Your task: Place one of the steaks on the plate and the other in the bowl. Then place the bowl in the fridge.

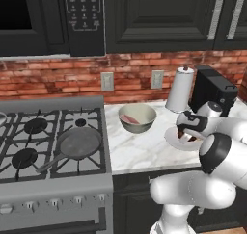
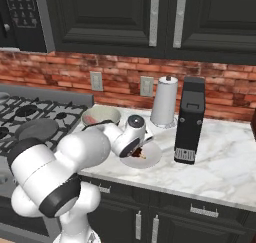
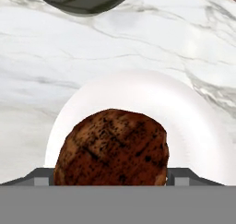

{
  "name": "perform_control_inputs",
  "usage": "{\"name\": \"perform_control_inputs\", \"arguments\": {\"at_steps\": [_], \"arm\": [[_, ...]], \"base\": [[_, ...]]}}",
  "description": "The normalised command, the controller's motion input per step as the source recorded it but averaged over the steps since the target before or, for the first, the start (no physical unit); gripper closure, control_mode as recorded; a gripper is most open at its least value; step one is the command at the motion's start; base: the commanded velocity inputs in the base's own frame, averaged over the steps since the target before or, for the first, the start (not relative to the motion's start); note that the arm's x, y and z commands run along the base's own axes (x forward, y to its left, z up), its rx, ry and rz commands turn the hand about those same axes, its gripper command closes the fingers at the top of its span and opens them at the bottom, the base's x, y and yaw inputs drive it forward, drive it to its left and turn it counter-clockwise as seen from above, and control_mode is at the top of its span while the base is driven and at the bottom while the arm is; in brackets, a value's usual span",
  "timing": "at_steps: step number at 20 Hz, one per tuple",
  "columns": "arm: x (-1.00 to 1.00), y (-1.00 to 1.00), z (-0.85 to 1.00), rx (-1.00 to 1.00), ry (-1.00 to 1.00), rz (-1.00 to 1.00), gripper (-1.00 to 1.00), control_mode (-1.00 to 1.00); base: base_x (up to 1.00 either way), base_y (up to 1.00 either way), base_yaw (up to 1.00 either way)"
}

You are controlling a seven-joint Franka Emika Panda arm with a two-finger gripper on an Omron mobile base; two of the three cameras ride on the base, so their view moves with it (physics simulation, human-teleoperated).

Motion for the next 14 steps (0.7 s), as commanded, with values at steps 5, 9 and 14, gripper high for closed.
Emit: {"name": "perform_control_inputs", "arguments": {"at_steps": [5, 9, 14], "arm": [[0.03, -0.04, 0.0, -0.01, 0.0, 0.0, -1.0, -1.0], [0.09, -0.01, 0.0, -0.02, 0.0, 0.0, -1.0, -1.0], [-0.01, -0.05, 0.09, 0.0, -0.08, 0.0, -1.0, -1.0]], "base": [[0.0, 0.0, 0.0], [0.0, 0.0, 0.0], [0.0, 0.0, 0.0]]}}
